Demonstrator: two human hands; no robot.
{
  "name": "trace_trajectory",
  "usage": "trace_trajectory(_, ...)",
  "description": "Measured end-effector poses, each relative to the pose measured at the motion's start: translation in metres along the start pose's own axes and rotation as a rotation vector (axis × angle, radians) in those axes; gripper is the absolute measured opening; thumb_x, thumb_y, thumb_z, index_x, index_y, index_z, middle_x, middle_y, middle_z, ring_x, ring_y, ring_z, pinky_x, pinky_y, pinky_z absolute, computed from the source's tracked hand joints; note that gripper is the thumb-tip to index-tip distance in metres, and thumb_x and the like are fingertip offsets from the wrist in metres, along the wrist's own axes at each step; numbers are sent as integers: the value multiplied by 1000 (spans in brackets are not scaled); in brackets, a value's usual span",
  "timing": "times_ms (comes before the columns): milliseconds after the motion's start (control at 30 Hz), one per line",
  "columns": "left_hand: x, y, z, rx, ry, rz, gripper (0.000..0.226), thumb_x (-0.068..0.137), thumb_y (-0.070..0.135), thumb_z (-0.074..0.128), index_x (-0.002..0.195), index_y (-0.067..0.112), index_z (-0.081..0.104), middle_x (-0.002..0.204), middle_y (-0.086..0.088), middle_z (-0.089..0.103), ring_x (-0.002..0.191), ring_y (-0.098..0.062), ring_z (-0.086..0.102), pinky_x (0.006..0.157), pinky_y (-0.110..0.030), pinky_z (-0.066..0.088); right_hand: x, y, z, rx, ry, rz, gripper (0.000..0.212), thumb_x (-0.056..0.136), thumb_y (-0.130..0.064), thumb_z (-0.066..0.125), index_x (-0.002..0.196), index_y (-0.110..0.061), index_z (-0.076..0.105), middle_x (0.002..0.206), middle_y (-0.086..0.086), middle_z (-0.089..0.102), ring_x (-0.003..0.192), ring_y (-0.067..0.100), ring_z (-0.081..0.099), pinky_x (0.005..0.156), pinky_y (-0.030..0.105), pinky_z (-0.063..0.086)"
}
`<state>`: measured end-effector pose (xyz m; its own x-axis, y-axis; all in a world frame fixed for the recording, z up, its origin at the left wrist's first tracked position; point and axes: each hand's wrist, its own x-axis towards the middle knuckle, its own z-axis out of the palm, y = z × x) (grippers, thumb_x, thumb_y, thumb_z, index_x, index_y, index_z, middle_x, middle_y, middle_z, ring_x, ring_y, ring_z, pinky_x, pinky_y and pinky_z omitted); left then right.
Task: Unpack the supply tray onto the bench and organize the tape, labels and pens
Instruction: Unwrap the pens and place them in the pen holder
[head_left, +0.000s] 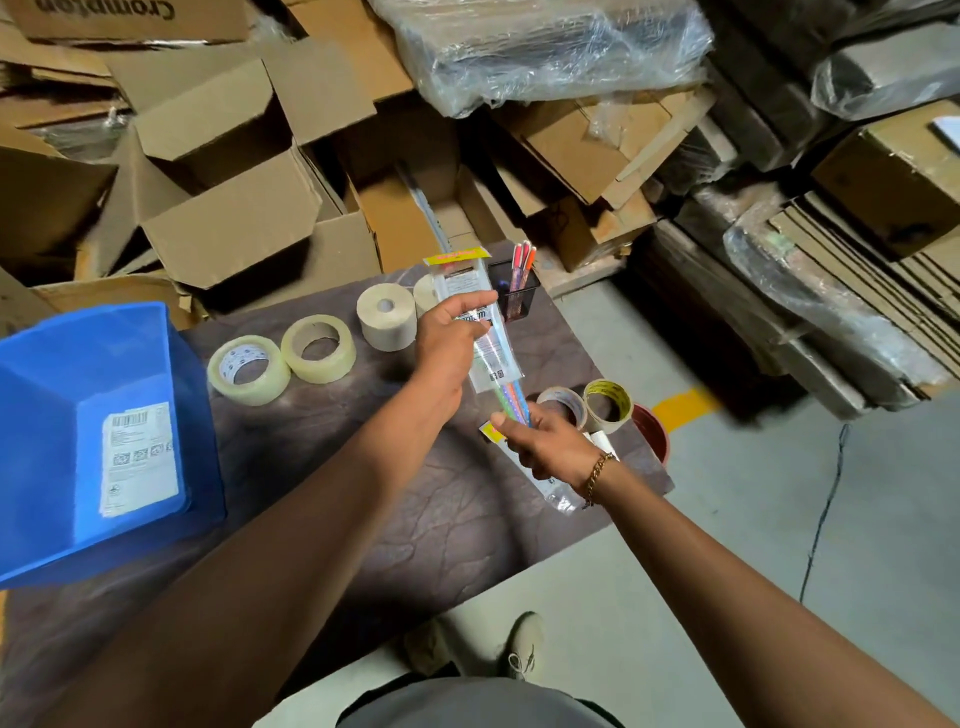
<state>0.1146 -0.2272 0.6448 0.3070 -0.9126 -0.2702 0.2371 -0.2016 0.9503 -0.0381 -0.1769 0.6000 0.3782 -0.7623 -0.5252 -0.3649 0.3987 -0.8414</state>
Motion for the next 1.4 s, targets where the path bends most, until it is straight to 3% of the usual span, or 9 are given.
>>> trace_trajectory(267,-19,-72,19,59,-64,-176,42,82,-12,56,89,25,75,120,-12,68,107,-28,66,94,-42,56,12,17,5,-89,267,-3,27,70,-15,64,95,-20,60,71,0,62,58,17,54,51,28,43)
trace_trajectory(333,-19,-78,18,69,-57,-178,38,83,-13,56,100,15,74,116,-10,68,101,-22,65,91,-32,55,10,27,3,-243,331,6,18,80,-23,67,96,-23,60,78,-4,63,68,16,58,56,25,43)
trace_trajectory(433,-11,-84,6,77,3,-197,37,85,-14,53,111,5,71,102,-5,66,85,-16,63,66,-15,53,-3,49,-8,-455,317,75,24,88,-42,65,99,-20,67,88,1,68,78,19,64,57,21,38)
trace_trajectory(600,-7,-112,-13,190,-12,-336,40,88,-15,44,110,5,70,100,-8,64,72,-9,59,50,-9,47,-30,79,-31,-242,468,298,46,83,-54,67,57,-21,48,52,-4,48,49,15,42,47,25,31)
trace_trajectory(767,-12,-145,-3,294,-232,-402,39,85,-16,48,100,10,72,107,-10,66,89,-19,60,61,-16,46,-42,83,-39,-135,537,309,41,80,-48,73,61,-21,50,53,0,46,44,14,36,38,21,28)
trace_trajectory(967,-12,-149,7,487,-304,-522,25,89,4,55,101,15,74,97,-2,65,71,-8,50,60,-23,38,-47,87,-35,5,550,310,39,80,-49,73,84,-15,56,62,6,48,47,15,38,40,24,32)
trace_trajectory(1133,-13,-146,5,530,-218,-510,17,85,18,65,99,14,73,100,-3,68,88,-20,57,72,-32,47,-38,70,-35,144,492,200,45,85,-55,64,65,-18,49,52,2,44,47,17,40,48,26,41)
trace_trajectory(1233,-12,-138,8,624,-203,-398,12,86,24,66,82,14,67,82,-5,62,79,-20,55,71,-31,45,-17,47,-38,198,509,90,58,83,-67,56,54,-17,48,49,5,48,49,20,52,60,35,45)
trace_trajectory(1400,-22,-109,34,225,-479,-718,33,99,46,41,96,19,60,94,-3,65,73,-18,65,66,-27,49,26,-3,-48,333,517,-45,64,87,-70,45,59,-15,60,70,18,66,62,23,65,66,31,55)
